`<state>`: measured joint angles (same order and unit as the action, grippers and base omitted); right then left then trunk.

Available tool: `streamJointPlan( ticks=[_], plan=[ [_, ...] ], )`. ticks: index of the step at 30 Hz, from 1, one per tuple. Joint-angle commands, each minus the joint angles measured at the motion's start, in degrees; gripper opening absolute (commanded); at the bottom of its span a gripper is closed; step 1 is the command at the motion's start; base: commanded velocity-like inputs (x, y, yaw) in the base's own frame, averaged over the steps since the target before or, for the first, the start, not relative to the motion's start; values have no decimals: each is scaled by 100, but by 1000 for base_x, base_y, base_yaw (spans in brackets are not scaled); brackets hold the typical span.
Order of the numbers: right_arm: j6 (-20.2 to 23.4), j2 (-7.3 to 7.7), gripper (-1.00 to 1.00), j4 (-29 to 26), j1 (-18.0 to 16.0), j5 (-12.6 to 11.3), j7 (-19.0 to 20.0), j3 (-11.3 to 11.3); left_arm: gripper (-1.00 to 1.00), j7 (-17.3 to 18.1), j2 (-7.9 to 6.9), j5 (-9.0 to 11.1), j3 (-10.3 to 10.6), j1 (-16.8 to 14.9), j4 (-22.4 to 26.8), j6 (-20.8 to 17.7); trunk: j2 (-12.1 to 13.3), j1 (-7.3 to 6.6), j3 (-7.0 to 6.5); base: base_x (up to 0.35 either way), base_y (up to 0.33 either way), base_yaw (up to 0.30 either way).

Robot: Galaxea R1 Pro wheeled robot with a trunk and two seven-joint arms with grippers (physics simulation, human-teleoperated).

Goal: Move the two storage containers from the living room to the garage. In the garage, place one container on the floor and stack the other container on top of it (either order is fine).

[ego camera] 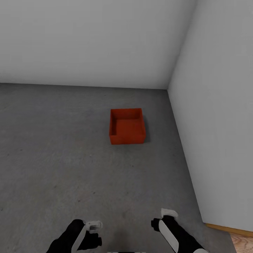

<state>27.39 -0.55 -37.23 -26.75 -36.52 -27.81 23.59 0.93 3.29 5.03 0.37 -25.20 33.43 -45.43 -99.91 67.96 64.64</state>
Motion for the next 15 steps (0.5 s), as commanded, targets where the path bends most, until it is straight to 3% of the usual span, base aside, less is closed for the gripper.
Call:
streamJointPlan(
  ticks=[1, 4, 7, 15],
  plan=[
    [-102, 6, 100, -7, -4, -49, -53, 143, 100, -20, -2, 51, 3, 31, 7, 73, -2, 0, 3, 0, 0, 0],
    [-602, 5, 100, 0, -5, -49, -56, 550, 100, -22, -3, 54, -3, 116, 6, 472, -2, 0, 3, 0, 0, 0],
    [-828, 8, 100, -2, -4, -49, -57, 732, 100, -22, -7, 57, -11, 143, 6, 621, -2, 0, 3, 0, 0, 0],
    [-947, 10, 100, -10, -3, -41, -58, 870, 100, -23, -20, 64, -18, 156, 6, 742, -2, 0, 3, 0, 0, 0]
  ],
)
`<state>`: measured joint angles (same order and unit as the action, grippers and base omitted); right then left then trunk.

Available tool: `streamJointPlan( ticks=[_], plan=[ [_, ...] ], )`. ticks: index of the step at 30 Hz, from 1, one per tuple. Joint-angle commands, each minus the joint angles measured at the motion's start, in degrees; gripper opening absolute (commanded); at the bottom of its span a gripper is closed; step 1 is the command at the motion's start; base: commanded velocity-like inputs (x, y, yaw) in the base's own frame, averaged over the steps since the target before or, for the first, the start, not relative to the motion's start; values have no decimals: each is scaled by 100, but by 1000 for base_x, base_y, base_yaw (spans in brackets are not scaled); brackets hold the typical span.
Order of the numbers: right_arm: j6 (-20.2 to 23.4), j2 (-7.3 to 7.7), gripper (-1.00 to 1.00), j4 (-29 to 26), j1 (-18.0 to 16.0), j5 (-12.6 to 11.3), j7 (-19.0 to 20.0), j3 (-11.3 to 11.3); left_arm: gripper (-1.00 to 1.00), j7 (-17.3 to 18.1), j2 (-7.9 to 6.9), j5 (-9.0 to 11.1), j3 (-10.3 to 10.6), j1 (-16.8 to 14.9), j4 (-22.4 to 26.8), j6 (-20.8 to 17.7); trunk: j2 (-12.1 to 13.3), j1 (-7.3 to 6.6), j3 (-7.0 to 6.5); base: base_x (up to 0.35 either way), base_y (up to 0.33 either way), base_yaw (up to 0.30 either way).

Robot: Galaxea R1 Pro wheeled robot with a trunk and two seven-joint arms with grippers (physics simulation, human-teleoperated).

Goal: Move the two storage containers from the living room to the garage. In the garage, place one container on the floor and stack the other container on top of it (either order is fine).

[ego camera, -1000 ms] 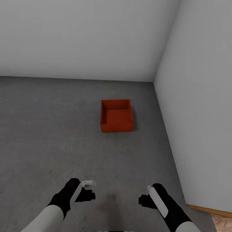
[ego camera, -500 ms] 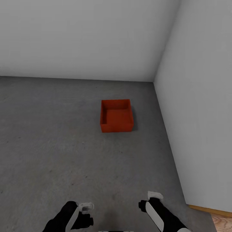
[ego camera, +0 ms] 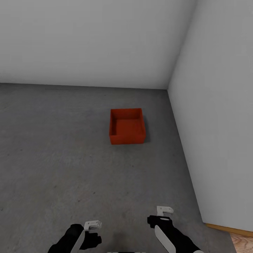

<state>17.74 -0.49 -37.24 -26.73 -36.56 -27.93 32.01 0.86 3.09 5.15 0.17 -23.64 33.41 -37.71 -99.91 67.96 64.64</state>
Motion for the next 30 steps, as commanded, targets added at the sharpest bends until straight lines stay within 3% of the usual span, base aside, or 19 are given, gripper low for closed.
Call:
streamJointPlan(
  ticks=[1, 21, 30],
  plan=[
    [16, 5, 100, -10, -5, -36, -46, 40, 100, -16, -1, 53, -5, 0, 8, -25, -2, 0, 3, 0, 0, 0],
    [11, 7, 100, -11, -7, -35, -46, 60, 100, -51, 4, 8, 48, -19, 16, -17, -2, 0, 3, 0, 0, 0],
    [10, 10, 100, -19, -6, -35, -50, 60, 100, -101, 7, -24, 61, -60, 25, -17, 359, -198, -158, 0, 0, 0]
  ],
)
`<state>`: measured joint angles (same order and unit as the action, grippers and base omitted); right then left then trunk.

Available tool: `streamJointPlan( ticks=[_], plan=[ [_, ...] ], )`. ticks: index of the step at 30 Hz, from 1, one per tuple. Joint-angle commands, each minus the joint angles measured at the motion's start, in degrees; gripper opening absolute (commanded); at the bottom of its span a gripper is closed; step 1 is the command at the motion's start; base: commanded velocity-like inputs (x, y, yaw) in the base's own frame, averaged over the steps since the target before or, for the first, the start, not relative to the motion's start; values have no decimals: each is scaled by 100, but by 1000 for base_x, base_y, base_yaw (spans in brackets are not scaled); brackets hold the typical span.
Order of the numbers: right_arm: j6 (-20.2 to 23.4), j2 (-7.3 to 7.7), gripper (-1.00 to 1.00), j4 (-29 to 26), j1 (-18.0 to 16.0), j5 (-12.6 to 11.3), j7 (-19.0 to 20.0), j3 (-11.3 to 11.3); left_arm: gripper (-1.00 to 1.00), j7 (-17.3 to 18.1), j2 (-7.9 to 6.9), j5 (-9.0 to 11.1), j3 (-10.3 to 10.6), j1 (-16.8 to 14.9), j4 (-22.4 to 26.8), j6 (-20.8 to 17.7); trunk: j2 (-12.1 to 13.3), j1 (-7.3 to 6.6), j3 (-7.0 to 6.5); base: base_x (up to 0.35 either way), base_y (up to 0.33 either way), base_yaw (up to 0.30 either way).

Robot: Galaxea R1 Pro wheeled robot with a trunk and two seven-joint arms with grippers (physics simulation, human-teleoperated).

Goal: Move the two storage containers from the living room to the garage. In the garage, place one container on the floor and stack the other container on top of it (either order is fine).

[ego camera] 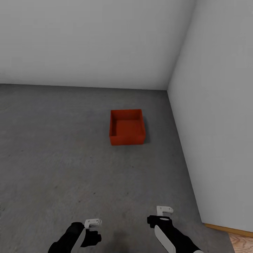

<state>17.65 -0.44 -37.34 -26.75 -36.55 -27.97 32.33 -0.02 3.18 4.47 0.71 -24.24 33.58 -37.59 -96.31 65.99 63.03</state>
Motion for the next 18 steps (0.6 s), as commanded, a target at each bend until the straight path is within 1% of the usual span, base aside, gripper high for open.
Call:
streamJointPlan(
  ticks=[1, 7, 18],
  plan=[
    [19, 5, 100, -9, -5, -37, -48, 28, 100, -14, -2, 43, 8, -1, 8, -29, 40, -23, -15, 0, 0, 0],
    [19, 6, 100, -10, -5, -37, -50, 28, 100, -16, -2, 38, 13, -2, 8, -29, 280, -155, -130, 0, 0, 0],
    [21, 9, 100, -19, -5, -37, -55, 19, 100, -24, -2, 37, 17, -2, 9, -29, 722, -396, -414, 0, 0, 0]
  ],
)
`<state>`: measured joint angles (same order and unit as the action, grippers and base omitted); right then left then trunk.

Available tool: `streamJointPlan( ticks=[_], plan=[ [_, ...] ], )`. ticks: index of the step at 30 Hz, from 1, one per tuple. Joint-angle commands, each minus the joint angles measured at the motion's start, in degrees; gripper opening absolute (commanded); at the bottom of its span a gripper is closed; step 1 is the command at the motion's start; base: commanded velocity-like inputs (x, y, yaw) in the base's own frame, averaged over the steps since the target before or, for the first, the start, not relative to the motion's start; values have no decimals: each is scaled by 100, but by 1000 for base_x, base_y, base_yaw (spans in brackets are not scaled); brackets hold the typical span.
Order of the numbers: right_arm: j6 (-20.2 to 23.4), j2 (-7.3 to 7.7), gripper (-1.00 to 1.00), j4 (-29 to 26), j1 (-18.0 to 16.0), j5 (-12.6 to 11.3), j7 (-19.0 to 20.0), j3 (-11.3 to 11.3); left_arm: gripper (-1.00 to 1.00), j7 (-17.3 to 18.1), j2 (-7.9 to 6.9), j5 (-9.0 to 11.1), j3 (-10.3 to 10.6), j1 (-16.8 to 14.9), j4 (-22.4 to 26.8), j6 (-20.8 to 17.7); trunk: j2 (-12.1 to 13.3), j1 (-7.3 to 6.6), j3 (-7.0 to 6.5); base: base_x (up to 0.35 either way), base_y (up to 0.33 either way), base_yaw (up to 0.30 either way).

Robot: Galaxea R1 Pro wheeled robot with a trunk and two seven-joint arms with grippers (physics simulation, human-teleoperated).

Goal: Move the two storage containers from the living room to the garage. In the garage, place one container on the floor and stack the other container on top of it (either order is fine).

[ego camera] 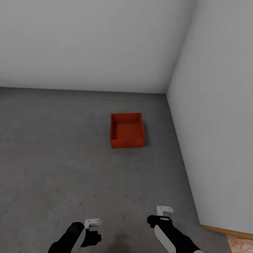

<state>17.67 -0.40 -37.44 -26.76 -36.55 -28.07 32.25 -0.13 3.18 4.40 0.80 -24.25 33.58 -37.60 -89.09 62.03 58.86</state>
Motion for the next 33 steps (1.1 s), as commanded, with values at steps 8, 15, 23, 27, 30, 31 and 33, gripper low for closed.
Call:
streamJointPlan(
  ticks=[8, 15, 23, 27, 30, 31, 33],
  plan=[
    [18, 4, 100, -1, -3, -37, -49, 27, 100, -9, -2, 43, 8, 0, 7, -29, 320, -177, -212, 0, 0, 0],
    [21, 6, 100, -4, -4, -37, -49, 27, 100, -8, -2, 43, 8, 0, 7, -29, 601, -330, -400, 0, 0, 0],
    [19, 13, 100, -9, -5, -37, -50, 25, 100, -5, -2, 45, 8, 0, 7, -29, 922, -506, -615, 0, 0, 0],
    [19, 13, 100, -9, -4, -37, -50, 26, 100, -5, -2, 45, 8, 0, 5, -29, 1082, -594, -722, 0, 0, 0],
    [20, 13, 100, -9, -4, -37, -50, 27, 100, -5, -2, 46, 8, 0, 7, -29, 1203, -660, -803, 0, 0, 0],
    [19, 13, 100, -9, -2, -37, -50, 27, 100, -5, -2, 46, 8, 0, 7, -29, 1243, -682, -830, 0, 0, 0],
    [19, 13, 100, -9, -2, -37, -50, 22, 100, -9, -2, 45, 8, 0, 5, -29, 1323, -726, -884, 0, 0, 0]
  ],
)
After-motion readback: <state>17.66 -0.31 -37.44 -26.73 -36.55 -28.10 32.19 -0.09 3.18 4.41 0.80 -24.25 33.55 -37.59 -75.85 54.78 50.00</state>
